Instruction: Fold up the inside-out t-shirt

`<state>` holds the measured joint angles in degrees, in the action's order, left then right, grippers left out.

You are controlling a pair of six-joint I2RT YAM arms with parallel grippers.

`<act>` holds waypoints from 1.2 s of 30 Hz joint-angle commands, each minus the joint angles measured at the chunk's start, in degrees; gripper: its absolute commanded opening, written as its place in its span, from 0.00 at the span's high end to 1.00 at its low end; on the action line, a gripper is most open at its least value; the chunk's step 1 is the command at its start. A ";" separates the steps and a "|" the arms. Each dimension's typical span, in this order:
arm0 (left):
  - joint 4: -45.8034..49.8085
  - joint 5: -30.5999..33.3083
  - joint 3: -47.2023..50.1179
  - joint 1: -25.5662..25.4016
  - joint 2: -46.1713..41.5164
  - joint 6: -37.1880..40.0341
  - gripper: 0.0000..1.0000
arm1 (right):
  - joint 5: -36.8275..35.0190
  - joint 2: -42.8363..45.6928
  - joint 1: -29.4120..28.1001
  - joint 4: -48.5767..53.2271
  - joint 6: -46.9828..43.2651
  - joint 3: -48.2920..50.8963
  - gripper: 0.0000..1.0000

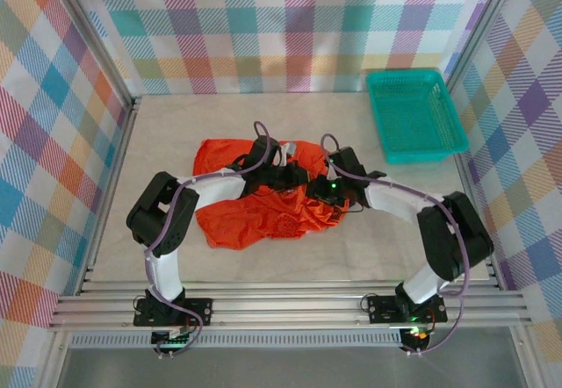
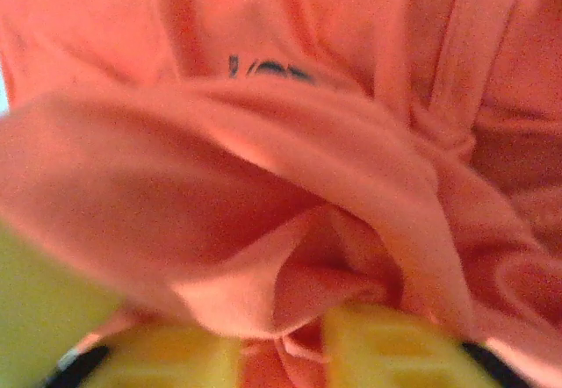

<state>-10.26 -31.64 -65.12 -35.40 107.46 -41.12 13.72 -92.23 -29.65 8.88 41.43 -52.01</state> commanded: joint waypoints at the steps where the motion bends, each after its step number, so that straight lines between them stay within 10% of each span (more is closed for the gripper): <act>1: 2.01 -0.49 -1.57 -0.29 -0.25 0.78 1.00 | -3.23 -2.61 -0.06 0.77 -2.25 -3.75 0.90; 15: 6.35 -0.79 -4.61 2.26 0.31 3.25 1.00 | 2.99 21.64 2.35 9.50 -5.74 4.91 1.00; 23: 6.92 -0.75 -5.02 2.26 1.21 3.41 0.98 | 3.03 21.55 2.78 7.14 -3.38 7.65 1.00; 29: 7.32 -1.13 -5.19 2.18 2.05 7.87 0.33 | 3.52 25.19 12.01 4.17 1.08 14.50 1.00; 36: 8.99 -2.81 -3.87 0.27 -2.30 19.96 0.44 | 15.78 14.37 19.79 -6.72 7.49 19.53 1.00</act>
<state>-2.63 -32.51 -68.79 -34.13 108.53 -28.05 23.14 -74.81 -11.35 7.79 44.82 -33.95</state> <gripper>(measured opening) 0.578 0.048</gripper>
